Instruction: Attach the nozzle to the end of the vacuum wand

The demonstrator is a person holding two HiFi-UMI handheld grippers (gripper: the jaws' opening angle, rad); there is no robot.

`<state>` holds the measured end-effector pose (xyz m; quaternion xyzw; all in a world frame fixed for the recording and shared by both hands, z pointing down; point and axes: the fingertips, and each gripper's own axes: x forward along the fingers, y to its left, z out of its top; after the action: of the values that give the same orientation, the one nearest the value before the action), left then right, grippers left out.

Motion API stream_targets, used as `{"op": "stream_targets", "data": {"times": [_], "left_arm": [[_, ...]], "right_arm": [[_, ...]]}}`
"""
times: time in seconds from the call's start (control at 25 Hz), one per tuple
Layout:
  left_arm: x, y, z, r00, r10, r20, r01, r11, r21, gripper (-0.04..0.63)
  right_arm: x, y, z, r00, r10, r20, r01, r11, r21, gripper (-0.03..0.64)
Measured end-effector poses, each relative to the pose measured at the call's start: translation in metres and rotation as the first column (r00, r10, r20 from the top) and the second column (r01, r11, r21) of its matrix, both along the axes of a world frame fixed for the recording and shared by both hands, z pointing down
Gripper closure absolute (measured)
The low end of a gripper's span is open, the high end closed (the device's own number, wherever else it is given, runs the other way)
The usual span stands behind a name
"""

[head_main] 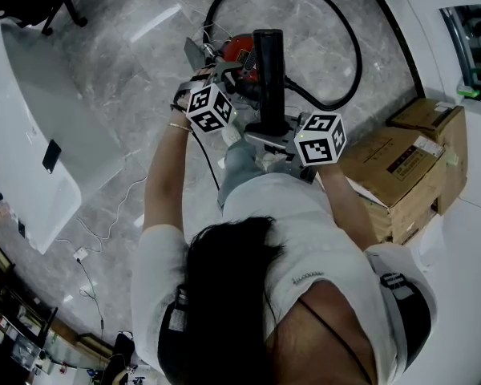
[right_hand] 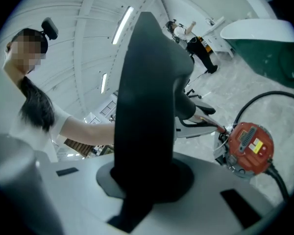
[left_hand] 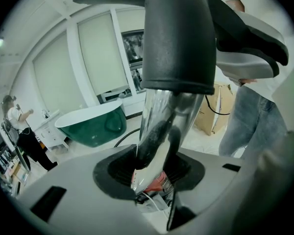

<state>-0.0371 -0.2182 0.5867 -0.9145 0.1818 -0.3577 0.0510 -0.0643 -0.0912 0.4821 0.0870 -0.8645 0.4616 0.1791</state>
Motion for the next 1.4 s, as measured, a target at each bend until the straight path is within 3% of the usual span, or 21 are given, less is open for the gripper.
{"op": "stream_targets", "data": {"times": [0.36,0.64,0.92,1.4], "left_arm": [[0.000,-0.001,0.000,1.000,-0.012,-0.024,0.011,1.000,-0.021,0.440],[0.000,-0.001,-0.001,0.999,-0.026,-0.043,0.024,0.999,-0.036,0.436],[0.000,-0.001,-0.001,0.997,-0.039,-0.059,0.036,0.998,-0.049,0.433],[-0.002,-0.001,-0.002,0.994,-0.067,-0.085,0.062,0.997,-0.052,0.430]], "right_arm": [[0.004,-0.002,0.014,0.993,-0.029,-0.117,0.050,0.983,0.178,0.555],[0.003,-0.003,0.018,0.995,-0.014,-0.103,0.039,0.968,0.246,0.555],[0.005,-0.006,0.024,0.988,-0.028,-0.153,0.078,0.941,0.329,0.555],[0.009,-0.013,0.039,0.953,-0.033,-0.302,0.183,0.856,0.484,0.555]]}}
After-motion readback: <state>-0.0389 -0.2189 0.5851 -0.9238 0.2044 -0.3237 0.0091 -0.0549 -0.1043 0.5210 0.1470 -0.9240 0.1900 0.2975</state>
